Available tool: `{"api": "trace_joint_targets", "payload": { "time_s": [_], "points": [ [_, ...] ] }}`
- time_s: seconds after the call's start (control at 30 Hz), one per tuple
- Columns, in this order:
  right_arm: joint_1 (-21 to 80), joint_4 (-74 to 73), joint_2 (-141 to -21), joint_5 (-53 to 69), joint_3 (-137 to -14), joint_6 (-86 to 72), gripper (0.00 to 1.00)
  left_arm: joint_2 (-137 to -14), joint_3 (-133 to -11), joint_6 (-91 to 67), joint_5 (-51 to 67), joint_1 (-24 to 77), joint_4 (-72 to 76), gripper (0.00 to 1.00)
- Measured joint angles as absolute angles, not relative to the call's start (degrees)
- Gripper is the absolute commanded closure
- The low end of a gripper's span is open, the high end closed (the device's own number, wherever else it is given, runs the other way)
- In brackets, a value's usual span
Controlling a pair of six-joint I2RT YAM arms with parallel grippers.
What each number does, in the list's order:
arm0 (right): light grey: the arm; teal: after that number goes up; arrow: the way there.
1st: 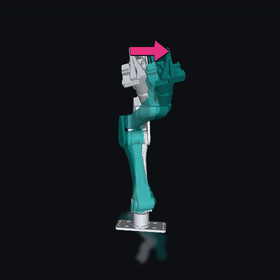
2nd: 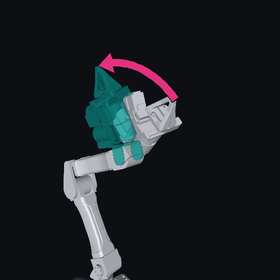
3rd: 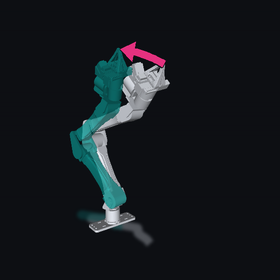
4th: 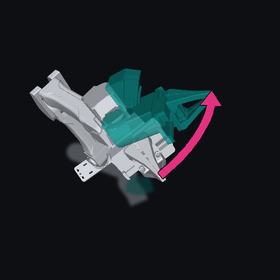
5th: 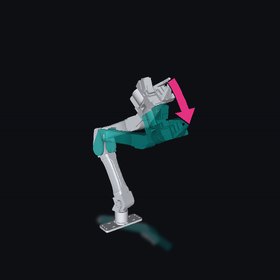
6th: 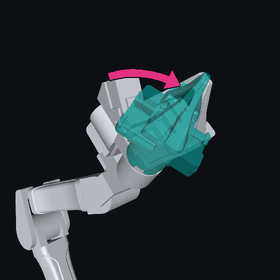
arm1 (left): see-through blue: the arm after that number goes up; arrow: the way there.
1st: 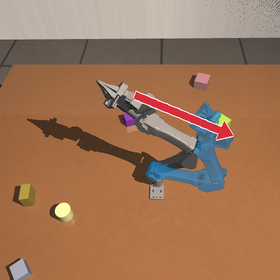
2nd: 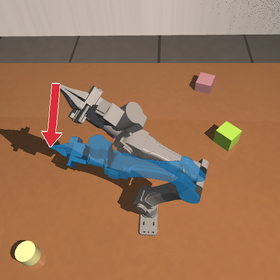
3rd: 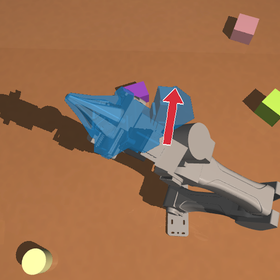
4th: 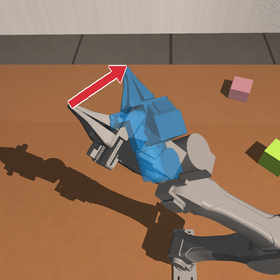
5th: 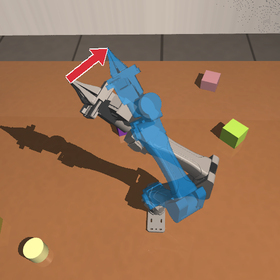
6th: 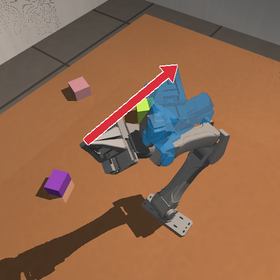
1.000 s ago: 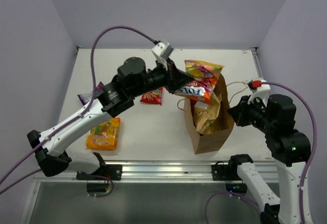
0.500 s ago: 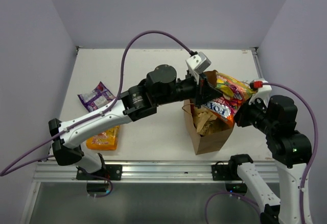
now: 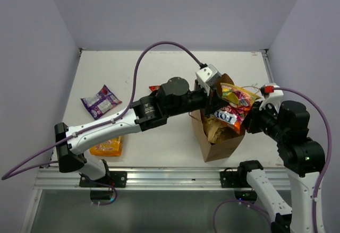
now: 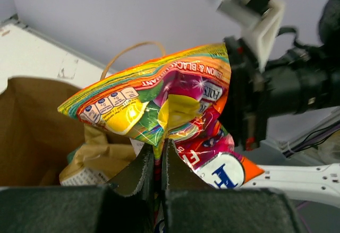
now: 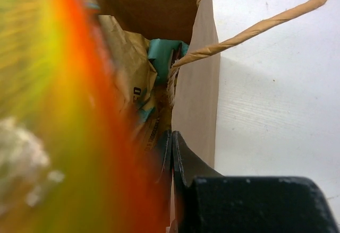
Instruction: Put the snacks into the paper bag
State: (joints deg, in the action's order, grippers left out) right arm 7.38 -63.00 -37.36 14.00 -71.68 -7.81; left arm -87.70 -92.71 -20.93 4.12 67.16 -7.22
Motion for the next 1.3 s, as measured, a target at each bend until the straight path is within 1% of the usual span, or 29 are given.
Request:
{"api": "trace_joint_targets", "payload": {
  "time_s": [0.13,0.3,0.47,0.7,0.73,0.77,0.8,0.83,0.9,1.1,1.13,1.2,1.3],
  "points": [
    [7.6,-63.0,-37.4,14.1,-71.7,-7.5,1.0,-86.9,-85.1,-20.9,2.8,66.4,-5.2,1.0],
    [7.6,-63.2,-37.4,14.2,-71.7,-7.3,1.0,-87.7,-78.4,-22.1,5.2,62.4,-2.1,1.0],
    [7.8,-63.4,-37.4,14.0,-71.7,-7.1,1.0,-89.7,-77.9,-24.3,4.6,59.5,-0.6,1.0],
    [8.3,-63.6,-37.5,14.0,-72.0,-7.0,1.0,-91.0,-80.6,-26.9,-2.7,59.2,-5.7,0.99],
    [8.3,-63.6,-37.5,14.0,-72.1,-7.0,1.0,-91.5,-81.6,-26.9,-3.6,59.1,-6.9,0.73],
    [8.3,-63.6,-37.5,14.0,-72.1,-7.0,1.0,-92.2,-82.9,-26.5,-4.3,59.1,-8.0,0.57],
    [8.3,-63.6,-37.5,14.0,-72.1,-7.0,1.0,-93.1,-84.4,-26.0,-4.6,59.0,-9.4,0.42],
    [8.3,-63.7,-37.5,14.0,-72.1,-7.0,1.0,-94.0,-85.9,-25.4,-5.0,58.9,-10.4,0.3],
    [8.3,-63.9,-37.5,14.0,-72.1,-7.0,1.0,-95.4,-88.1,-24.3,-5.3,58.6,-11.6,0.21],
    [8.4,-63.9,-37.5,14.0,-72.1,-7.0,1.0,-94.7,-93.0,-19.6,-6.9,59.9,-11.4,0.2],
    [8.4,-63.9,-37.5,14.0,-72.1,-7.0,1.0,-93.4,-93.1,-18.7,-7.6,60.4,-10.7,0.2],
    [8.7,-63.9,-37.5,14.0,-72.1,-7.0,1.0,-89.1,-91.8,-17.1,-8.9,61.7,-7.7,0.15],
    [8.8,-63.9,-37.5,14.0,-72.1,-7.0,1.0,-77.8,-85.7,-15.4,-12.7,63.3,-1.3,0.11]
  ]
}}
